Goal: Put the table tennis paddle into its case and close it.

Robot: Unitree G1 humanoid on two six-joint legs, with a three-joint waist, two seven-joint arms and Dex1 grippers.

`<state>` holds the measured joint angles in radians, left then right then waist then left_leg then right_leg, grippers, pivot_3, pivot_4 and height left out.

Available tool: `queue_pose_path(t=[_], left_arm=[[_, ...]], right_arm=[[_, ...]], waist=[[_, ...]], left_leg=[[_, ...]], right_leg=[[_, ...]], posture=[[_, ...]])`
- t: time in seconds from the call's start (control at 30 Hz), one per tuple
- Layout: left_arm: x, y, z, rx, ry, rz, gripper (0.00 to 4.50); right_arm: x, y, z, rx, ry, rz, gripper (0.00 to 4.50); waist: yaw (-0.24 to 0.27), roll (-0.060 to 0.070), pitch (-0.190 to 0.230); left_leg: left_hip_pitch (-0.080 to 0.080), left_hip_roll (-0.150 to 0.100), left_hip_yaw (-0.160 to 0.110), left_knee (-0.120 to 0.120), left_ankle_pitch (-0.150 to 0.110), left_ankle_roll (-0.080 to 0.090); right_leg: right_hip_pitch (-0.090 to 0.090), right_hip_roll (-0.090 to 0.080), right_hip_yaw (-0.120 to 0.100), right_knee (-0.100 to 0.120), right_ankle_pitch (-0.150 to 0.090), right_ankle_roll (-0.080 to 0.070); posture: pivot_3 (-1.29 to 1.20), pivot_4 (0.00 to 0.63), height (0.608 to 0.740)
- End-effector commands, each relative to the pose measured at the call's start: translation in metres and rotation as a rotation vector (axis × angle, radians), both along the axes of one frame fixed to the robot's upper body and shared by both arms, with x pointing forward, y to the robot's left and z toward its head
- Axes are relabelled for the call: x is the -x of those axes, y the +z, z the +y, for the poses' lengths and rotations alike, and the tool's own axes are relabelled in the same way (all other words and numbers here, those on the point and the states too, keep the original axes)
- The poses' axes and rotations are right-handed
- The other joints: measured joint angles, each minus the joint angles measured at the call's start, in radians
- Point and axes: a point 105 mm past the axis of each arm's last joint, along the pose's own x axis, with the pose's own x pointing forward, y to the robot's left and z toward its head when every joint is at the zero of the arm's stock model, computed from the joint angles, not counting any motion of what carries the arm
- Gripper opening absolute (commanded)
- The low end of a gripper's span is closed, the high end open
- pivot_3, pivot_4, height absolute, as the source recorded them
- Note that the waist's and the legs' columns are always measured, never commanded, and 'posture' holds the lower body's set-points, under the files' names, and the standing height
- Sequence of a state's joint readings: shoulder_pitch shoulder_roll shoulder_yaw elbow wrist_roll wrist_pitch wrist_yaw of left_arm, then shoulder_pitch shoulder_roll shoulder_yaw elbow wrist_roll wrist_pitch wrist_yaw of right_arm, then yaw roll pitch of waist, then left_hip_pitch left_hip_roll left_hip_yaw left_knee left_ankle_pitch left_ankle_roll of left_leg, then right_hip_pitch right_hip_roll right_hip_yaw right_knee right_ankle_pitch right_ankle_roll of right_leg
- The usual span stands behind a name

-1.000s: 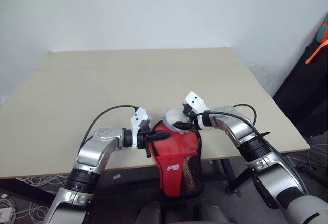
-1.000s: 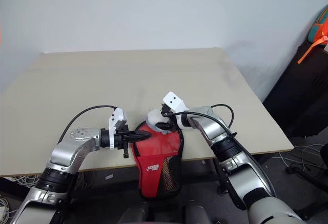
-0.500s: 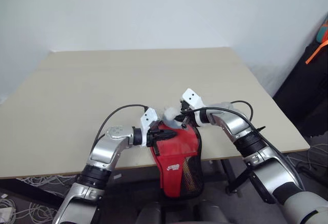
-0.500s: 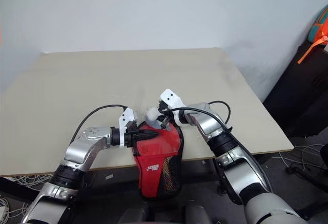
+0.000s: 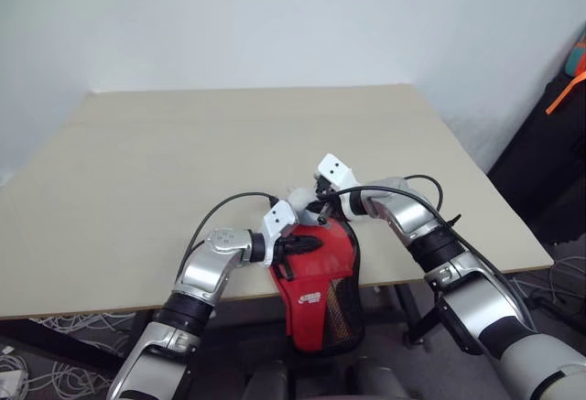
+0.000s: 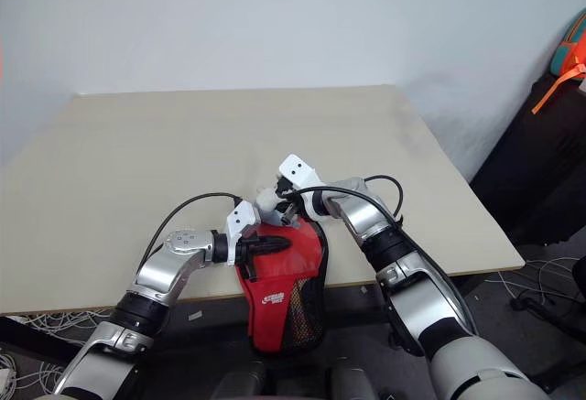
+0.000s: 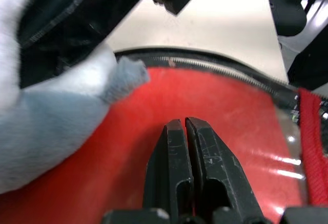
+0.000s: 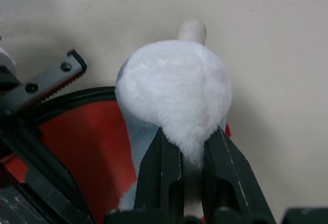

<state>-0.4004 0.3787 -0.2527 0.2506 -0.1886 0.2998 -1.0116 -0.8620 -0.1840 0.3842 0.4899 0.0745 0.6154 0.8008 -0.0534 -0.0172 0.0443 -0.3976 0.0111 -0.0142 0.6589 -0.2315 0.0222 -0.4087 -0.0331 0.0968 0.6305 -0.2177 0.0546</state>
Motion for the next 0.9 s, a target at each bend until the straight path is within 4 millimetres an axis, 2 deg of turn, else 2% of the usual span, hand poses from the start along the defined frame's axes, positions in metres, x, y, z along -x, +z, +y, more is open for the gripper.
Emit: queue_pose_path(t=[0.03, 0.37, 0.7, 0.9], left_arm=[[-0.002, 0.004, -0.001, 0.000, -0.007, -0.038, 0.00], [0.002, -0.013, 0.004, -0.039, -0.003, -0.019, 0.00], [0.003, -0.016, 0.004, -0.045, -0.010, -0.013, 0.00], [0.003, -0.016, 0.004, -0.045, -0.012, -0.009, 0.00]], right_arm=[[-0.010, 0.021, 0.003, -0.019, 0.000, -0.072, 0.05], [-0.022, 0.026, 0.004, -0.017, -0.029, -0.082, 0.05], [-0.051, 0.035, -0.010, 0.010, -0.166, -0.122, 0.05], [-0.059, 0.035, -0.020, 0.036, -0.201, -0.129, 0.05]], waist=[[0.000, 0.000, 0.000], [0.000, 0.002, -0.001], [-0.001, 0.005, -0.001], [-0.001, 0.005, -0.002]], left_leg=[[0.000, 0.000, 0.000, 0.000, 0.000, 0.000], [0.001, 0.000, 0.000, 0.000, 0.000, 0.000], [0.001, 0.000, 0.000, 0.000, 0.000, 0.000], [0.001, 0.000, 0.000, 0.000, 0.000, 0.000]], right_leg=[[0.000, 0.000, 0.000, 0.000, 0.000, 0.000], [0.001, 0.000, 0.000, 0.000, 0.000, 0.000], [0.001, 0.000, 0.000, 0.001, 0.000, 0.000], [0.001, 0.000, 0.000, 0.001, 0.000, 0.000]], posture=[[0.00, 0.000, 0.739], [0.00, 0.000, 0.739], [0.00, 0.000, 0.739], [0.00, 0.000, 0.739]])
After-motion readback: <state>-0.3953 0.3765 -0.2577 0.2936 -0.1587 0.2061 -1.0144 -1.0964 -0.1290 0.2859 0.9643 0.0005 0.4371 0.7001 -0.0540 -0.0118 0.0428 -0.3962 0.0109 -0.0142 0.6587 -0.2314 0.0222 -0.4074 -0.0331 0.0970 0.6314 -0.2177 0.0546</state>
